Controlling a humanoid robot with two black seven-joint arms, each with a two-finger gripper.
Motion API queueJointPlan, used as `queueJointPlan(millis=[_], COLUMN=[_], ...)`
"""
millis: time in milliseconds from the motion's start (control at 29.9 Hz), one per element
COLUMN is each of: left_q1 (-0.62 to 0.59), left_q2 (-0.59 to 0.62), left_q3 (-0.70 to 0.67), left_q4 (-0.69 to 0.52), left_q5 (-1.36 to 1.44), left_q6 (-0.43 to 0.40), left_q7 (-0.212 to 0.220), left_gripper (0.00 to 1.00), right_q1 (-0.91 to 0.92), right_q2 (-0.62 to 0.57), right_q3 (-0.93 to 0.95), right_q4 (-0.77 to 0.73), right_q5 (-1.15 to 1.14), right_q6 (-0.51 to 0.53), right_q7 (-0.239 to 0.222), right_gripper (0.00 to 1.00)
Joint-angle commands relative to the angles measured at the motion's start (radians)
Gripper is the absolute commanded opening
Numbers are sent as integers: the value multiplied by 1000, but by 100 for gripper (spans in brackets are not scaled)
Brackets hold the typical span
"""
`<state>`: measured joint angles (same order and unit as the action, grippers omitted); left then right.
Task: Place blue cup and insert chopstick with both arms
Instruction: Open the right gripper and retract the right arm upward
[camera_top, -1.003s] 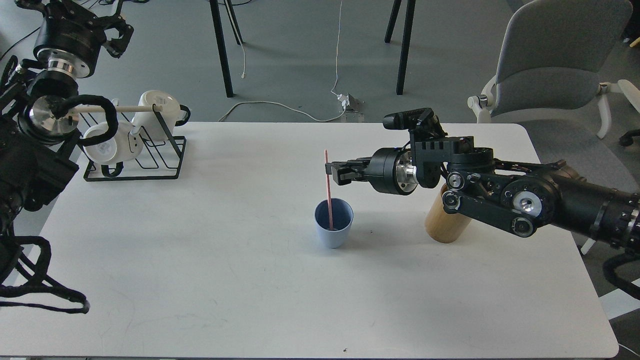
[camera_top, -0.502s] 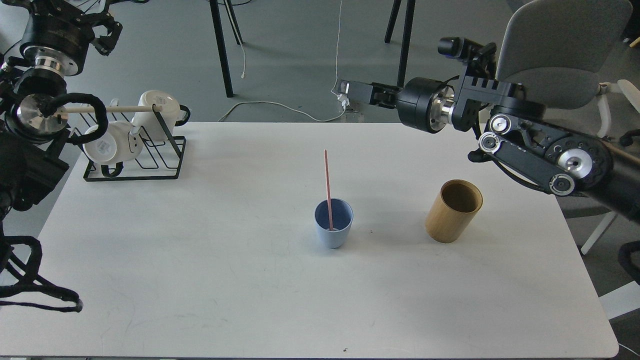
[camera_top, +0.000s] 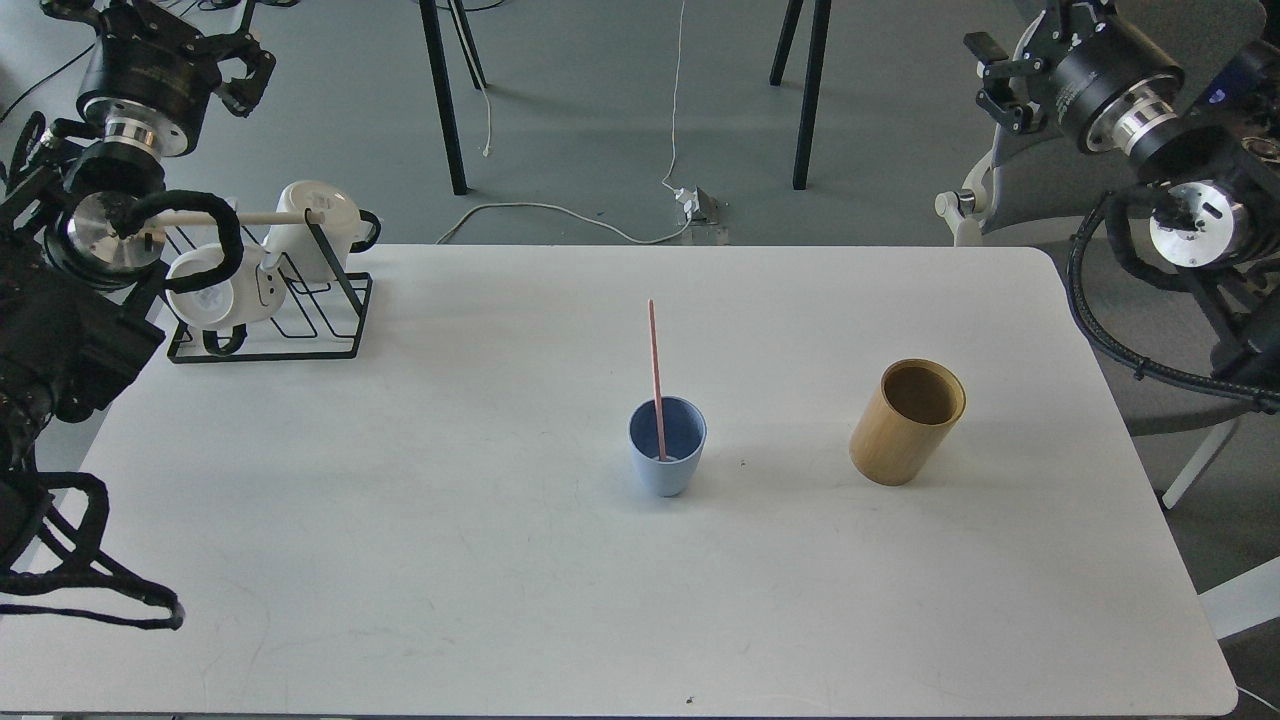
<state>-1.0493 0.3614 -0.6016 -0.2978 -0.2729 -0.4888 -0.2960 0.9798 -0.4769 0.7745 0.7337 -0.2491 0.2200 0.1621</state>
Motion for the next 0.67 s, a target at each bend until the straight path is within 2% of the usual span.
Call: queueJointPlan(millis=[0, 201, 368, 635], left_q1=[0, 29, 55, 64], left_q2=[-4, -2, -24, -29], left_q3=[3, -4, -30, -43], left_q4=[2, 2, 2, 0], left_q5=[0, 0, -11, -11], left_q6=[0, 0, 0, 0], left_q7=[0, -2, -3, -3], left_gripper=[99, 99, 99, 99], right_q1=[-32, -56, -56, -69], right_q2=[9, 40, 89, 132], right_q3=[20, 64, 170, 166], right_q4=[-77, -233, -273, -275], right_q5=[141, 324, 363, 361], right_q6=[22, 186, 199, 199], right_q7=[1, -3, -9, 2], right_gripper=[100, 99, 99, 99])
